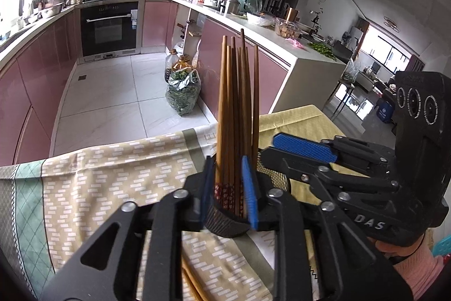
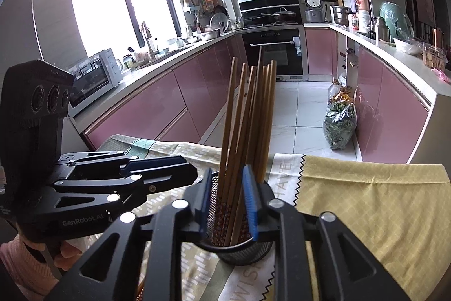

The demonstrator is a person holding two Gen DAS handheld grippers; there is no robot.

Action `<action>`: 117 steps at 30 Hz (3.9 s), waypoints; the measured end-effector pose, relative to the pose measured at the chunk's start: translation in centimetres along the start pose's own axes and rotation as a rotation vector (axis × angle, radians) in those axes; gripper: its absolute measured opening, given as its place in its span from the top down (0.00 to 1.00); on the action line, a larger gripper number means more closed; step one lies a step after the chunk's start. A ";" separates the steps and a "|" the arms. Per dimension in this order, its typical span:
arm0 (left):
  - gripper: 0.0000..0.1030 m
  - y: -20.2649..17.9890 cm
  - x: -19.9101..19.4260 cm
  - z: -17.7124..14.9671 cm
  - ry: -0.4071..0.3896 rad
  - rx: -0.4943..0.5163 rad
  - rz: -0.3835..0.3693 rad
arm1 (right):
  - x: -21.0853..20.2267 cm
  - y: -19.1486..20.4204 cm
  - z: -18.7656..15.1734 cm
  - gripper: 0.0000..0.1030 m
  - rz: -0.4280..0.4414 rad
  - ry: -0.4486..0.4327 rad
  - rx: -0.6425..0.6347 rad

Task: Organize utensils
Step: 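Insert the chopstick into the cup and open the left gripper while the right gripper releases its chopstick, then move both grippers back over the last two chopsticks on the cloth, then close the left gripper on a chopstick while the right gripper grasps the other chopstick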

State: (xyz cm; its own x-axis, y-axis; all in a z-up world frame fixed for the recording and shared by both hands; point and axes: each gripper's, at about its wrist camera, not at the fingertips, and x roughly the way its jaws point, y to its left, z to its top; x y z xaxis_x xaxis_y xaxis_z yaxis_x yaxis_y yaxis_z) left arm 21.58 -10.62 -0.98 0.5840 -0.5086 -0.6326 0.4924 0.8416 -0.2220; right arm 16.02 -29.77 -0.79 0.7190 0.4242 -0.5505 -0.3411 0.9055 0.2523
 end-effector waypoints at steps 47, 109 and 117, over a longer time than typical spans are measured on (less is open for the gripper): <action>0.30 2.1 -4.3 -19.2 0.229 -0.058 0.192 | 1.1 5.6 -12.0 0.49 0.159 0.251 -0.001; 0.90 3.2 -2.5 -17.5 0.197 -0.074 0.170 | 4.6 7.1 -11.6 0.91 0.074 0.386 -0.072; 0.87 3.1 -1.8 -16.9 0.206 -0.066 0.180 | 5.4 7.4 -11.3 0.84 0.041 0.397 -0.091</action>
State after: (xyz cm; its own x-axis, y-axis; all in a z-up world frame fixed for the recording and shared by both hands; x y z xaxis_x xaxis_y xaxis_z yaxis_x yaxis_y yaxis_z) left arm 11.18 -4.00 -13.14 0.5117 -0.3076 -0.8022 0.3453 0.9286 -0.1358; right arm 10.55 -20.86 -10.93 0.4201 0.4079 -0.8107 -0.4292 0.8764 0.2185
